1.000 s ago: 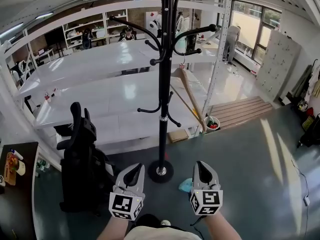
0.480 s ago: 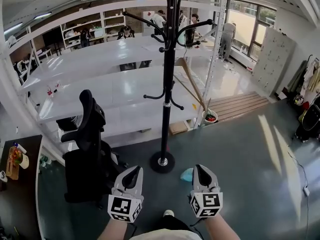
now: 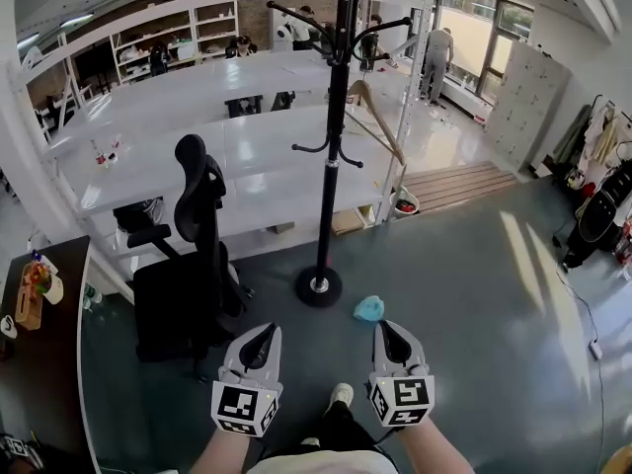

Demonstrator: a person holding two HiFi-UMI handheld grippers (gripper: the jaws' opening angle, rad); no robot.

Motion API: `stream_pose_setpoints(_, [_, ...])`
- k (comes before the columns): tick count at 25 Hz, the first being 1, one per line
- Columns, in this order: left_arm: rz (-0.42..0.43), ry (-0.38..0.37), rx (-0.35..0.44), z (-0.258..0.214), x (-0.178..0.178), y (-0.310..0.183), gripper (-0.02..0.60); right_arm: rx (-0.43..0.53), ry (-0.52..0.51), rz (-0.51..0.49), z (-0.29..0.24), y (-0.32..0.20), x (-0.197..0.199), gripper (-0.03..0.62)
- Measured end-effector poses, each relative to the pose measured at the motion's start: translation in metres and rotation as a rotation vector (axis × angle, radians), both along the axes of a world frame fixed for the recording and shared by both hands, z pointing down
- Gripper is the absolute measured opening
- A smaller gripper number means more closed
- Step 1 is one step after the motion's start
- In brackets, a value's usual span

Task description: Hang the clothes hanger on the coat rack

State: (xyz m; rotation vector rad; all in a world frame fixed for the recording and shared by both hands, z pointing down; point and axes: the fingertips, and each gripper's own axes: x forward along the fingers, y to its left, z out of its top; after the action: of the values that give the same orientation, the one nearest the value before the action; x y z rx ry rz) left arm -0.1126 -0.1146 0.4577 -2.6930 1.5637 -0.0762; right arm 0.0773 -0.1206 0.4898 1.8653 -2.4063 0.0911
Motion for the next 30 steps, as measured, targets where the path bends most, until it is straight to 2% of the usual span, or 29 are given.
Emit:
stream_pose_setpoints(9, [-0.002,0.020,0.020,-0.018,-0.009,0.066,0.000,0.006,-0.004,0.001,-0.012,0.072,-0.012,0.026])
stream_pose_setpoints(13, [-0.002,0.021,0.044,-0.030,-0.002,0.087,0.000,0.017,-0.007,-0.008,-0.020,0.092,-0.009,0.026])
stream_pose_setpoints(21, [-0.028,0.031,0.042,-0.037,0.017,0.125,0.000,0.014,-0.001,-0.051,-0.027,0.134,0.001,0.025])
stream_pose_setpoints(30, [0.004,0.023,0.056,-0.044,0.045,0.157,0.000,0.007,0.016,-0.033,-0.025,0.162,0.020,0.025])
